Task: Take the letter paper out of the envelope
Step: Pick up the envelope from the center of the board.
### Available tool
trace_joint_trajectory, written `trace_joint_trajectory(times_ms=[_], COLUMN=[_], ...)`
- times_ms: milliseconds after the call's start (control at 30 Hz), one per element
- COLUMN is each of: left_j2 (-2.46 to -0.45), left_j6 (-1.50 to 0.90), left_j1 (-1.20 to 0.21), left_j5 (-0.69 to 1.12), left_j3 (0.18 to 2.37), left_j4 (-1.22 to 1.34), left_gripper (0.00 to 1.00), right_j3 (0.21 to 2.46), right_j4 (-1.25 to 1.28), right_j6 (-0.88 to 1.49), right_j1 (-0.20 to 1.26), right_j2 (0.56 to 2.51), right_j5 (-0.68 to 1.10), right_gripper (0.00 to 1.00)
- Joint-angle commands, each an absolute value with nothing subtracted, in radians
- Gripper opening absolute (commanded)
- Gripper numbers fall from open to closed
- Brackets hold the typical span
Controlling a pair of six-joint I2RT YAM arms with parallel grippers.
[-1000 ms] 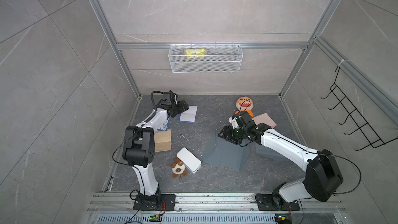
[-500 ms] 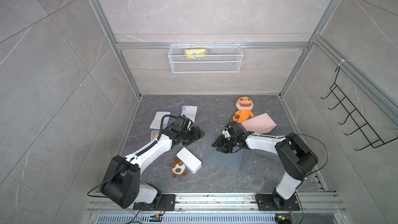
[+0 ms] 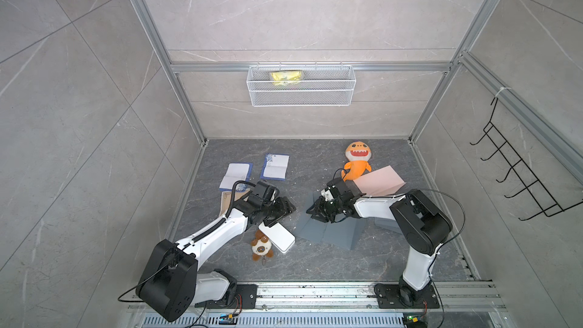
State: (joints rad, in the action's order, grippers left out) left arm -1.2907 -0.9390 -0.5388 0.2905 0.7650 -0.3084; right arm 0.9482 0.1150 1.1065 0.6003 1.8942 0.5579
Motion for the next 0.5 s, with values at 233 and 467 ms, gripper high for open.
trace_joint_trajectory(times_ms=[233,467], left_j2=[-1.301,-1.323], left_j6=[-0.913,-0.913], left_j1=[-0.541,-0.540], left_j5=[0.316,0.310], left_j3=[0.817,0.863], left_j4=[-0.302,-0.300], left_gripper=[0.72,0.73], right_j3=[1.064,1.241], right_j4=[-0.034,-0.287], right_j6=[0.958,0.774], right_j1=[0.606,0.606], right_j2=[1.936,1.878], right_j5=[0.528,0.478], right_gripper=[0.04,0.00])
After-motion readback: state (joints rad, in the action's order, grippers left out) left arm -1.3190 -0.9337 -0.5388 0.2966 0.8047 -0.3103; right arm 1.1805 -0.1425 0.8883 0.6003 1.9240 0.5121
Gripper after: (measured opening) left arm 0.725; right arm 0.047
